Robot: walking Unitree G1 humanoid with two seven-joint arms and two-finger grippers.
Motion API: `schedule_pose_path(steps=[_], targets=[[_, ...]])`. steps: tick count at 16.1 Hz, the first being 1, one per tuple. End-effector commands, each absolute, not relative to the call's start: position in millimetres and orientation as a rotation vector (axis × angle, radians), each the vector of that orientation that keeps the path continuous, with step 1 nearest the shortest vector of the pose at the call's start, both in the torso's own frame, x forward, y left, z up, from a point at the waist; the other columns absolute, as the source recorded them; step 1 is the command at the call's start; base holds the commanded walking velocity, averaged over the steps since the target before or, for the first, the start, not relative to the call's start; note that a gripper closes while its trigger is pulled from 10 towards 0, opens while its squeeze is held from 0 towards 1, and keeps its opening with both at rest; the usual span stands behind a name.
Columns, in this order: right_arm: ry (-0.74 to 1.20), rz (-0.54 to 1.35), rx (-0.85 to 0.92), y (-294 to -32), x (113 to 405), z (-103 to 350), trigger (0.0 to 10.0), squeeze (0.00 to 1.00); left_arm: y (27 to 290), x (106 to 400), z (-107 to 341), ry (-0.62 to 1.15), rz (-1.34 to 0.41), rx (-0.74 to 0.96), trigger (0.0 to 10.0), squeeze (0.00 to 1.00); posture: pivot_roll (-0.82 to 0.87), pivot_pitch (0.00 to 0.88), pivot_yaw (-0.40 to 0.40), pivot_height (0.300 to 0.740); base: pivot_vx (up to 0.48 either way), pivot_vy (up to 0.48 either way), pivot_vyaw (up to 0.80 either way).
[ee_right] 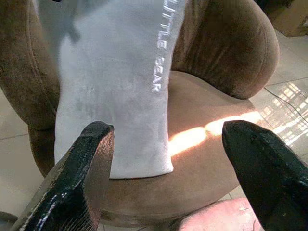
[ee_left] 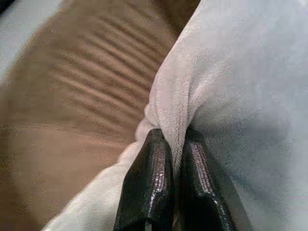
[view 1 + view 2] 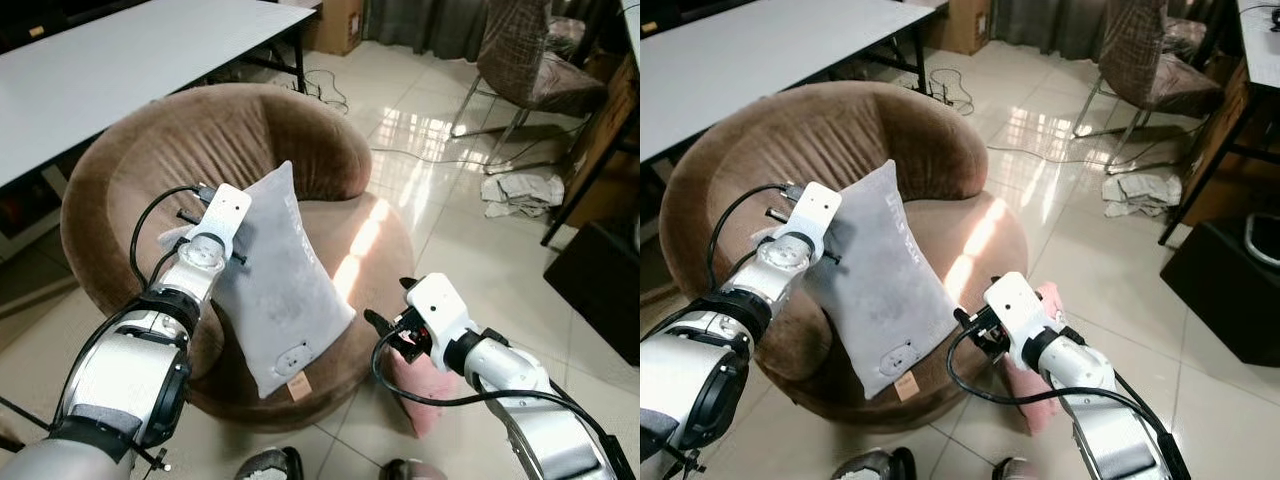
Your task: Move the pillow to the sofa from floor
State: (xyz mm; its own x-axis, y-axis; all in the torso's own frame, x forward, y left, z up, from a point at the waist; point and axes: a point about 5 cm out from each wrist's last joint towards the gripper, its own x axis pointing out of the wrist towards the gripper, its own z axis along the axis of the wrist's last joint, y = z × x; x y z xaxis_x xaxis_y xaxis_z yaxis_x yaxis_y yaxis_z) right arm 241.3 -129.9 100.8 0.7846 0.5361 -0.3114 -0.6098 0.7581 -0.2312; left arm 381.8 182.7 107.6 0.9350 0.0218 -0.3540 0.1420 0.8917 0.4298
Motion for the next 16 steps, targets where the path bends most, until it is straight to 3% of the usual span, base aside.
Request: schedule_pose_path(steps=[1,15,16], targets=[[0.227,0.636,-0.348,-127.8,243.4,100.9,10.0,0.00,177.3,387.8,119.5,0.311,-0.090,0.425,10.0,1.00,-0.12,0.069,0.064,0.740,0.000,0.000,0.00],[0.197,0.599,-0.341,-125.7,253.4,99.8,10.0,0.00,182.2,400.3,162.2,0.050,-0.009,0.423,10.0,1.00,-0.10,0.021,0.060,0.740,0.000,0.000,0.00],[0.188,0.584,-0.338,-126.3,253.5,100.5,10.0,0.00,182.8,402.1,172.5,-0.012,0.010,0.436,10.0,0.59,-0.10,0.021,0.060,0.740,0.000,0.000,0.00]])
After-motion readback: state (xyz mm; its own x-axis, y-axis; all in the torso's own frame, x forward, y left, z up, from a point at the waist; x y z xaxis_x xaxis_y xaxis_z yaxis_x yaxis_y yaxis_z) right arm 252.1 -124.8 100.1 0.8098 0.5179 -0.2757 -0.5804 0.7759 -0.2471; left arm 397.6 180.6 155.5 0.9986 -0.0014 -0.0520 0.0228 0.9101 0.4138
